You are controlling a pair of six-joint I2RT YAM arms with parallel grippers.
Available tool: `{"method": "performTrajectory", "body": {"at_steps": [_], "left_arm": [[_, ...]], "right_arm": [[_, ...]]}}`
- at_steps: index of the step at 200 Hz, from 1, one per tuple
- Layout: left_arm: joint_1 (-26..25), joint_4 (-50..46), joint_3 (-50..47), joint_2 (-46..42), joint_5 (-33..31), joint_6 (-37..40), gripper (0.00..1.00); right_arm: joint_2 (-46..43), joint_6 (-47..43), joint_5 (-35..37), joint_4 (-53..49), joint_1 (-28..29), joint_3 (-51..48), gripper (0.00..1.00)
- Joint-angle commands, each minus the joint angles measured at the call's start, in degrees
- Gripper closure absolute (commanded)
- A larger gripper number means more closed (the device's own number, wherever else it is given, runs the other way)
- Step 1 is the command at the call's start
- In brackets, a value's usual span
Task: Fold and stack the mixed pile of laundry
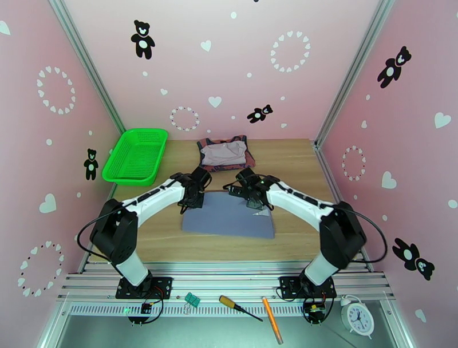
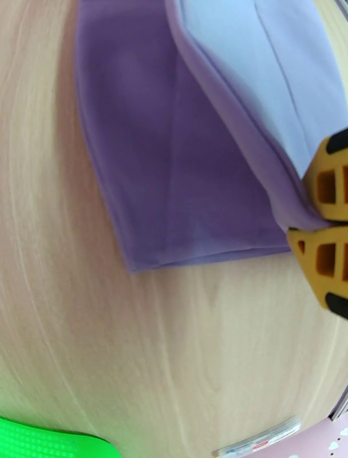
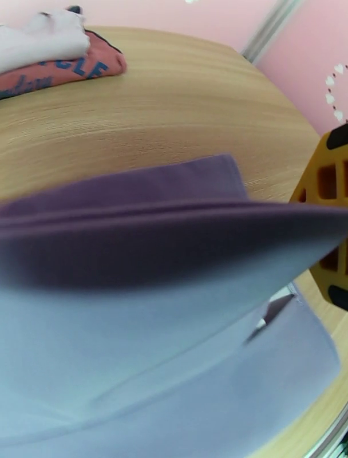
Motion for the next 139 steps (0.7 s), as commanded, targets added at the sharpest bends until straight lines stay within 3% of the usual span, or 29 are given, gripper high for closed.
{"method": "performTrajectory", "body": {"at_steps": [1,6,11,17,22,29,42,59,85,111,139], "left_arm": [[0.90,1.71,1.97,2.71,-2.22,2.15,1.00],[0.93,1.76,2.26,3.32,-2.54,2.33,1.00],[0.93,1.76,2.57,3.81,-2.81,2.42,0.92],[0.98,1.68,2.87,4.05,-3.12,2.52,0.75],[0.99,1.59,3.21,4.27,-3.34,2.47,0.54],[0.96,1.58,3.51,4.15,-3.64,2.57,0.37],[0.94,1.04,4.15,3.40,-4.37,2.59,0.21],[0.95,-0.17,4.96,1.34,-5.60,2.54,0.05],[0.98,-3.65,4.87,-3.65,-5.07,1.05,0.01],[1.01,-4.48,-0.63,-8.22,2.76,-2.48,0.02],[1.72,1.49,-7.66,-8.16,12.68,-4.78,0.04]], "right_arm": [[4.00,5.64,0.15,-1.33,-1.45,4.43,0.84],[4.60,6.53,0.07,-1.36,-1.68,4.93,0.76],[5.24,7.22,-0.09,-1.38,-1.78,5.37,0.69],[5.56,8.09,-0.05,-1.06,-2.01,5.66,0.62],[5.71,8.73,0.09,-0.71,-2.12,5.85,0.57],[5.70,9.58,0.07,-0.25,-2.31,6.11,0.52],[5.10,11.78,0.37,0.26,-2.73,6.85,0.42],[3.50,15.34,0.77,0.01,-3.68,7.72,0.37],[-1.62,24.18,-1.55,-0.66,-3.86,6.93,0.36],[-7.87,40.52,-14.12,1.53,-3.78,2.05,0.36],[-11.79,54.50,-30.33,12.02,-3.39,-7.52,0.38]]}}
